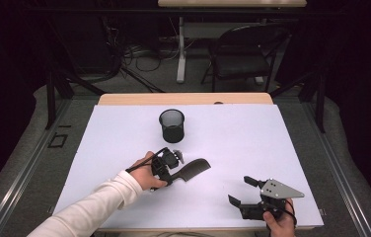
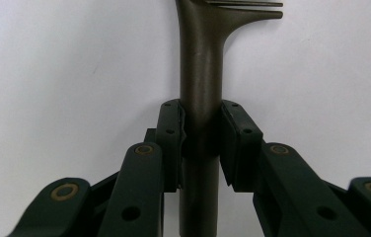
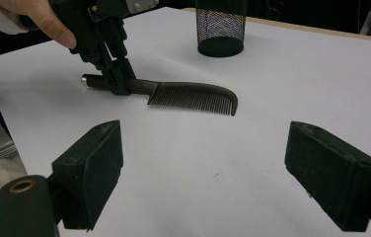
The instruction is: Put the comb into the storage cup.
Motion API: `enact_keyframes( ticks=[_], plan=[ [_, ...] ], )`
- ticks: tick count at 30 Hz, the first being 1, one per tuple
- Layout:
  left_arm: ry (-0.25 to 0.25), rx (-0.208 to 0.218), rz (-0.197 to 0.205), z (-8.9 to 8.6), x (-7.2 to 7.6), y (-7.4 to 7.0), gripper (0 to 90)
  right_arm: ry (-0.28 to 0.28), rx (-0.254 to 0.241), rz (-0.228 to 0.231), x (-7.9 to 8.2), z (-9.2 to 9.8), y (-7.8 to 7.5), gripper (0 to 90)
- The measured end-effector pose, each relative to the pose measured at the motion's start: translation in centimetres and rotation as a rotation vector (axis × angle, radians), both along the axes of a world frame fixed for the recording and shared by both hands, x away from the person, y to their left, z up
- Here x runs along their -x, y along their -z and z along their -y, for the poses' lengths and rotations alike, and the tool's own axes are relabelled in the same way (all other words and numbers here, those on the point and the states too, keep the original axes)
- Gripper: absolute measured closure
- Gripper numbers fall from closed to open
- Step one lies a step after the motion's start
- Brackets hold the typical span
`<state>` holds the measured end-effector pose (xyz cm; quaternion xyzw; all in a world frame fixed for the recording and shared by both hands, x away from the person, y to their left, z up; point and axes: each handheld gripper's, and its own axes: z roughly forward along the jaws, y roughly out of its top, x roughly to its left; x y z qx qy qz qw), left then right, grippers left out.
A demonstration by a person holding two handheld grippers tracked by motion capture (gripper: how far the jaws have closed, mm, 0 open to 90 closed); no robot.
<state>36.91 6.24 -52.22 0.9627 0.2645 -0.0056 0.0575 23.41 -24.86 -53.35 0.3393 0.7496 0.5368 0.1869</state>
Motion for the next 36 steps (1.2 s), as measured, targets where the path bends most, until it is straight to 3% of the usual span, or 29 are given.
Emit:
enact_keyframes(
  ticks=[17,36],
  plan=[
    [-0.009,0.026,0.012,-0.2,-0.1,-0.5,72.6,0.001,-0.004,0.002,0.0,0.0,0.1,14.4],
    [-0.042,0.111,0.045,-0.8,-0.2,-2.0,72.6,0.0,0.002,0.0,-0.1,0.0,0.1,14.4]
  ],
)
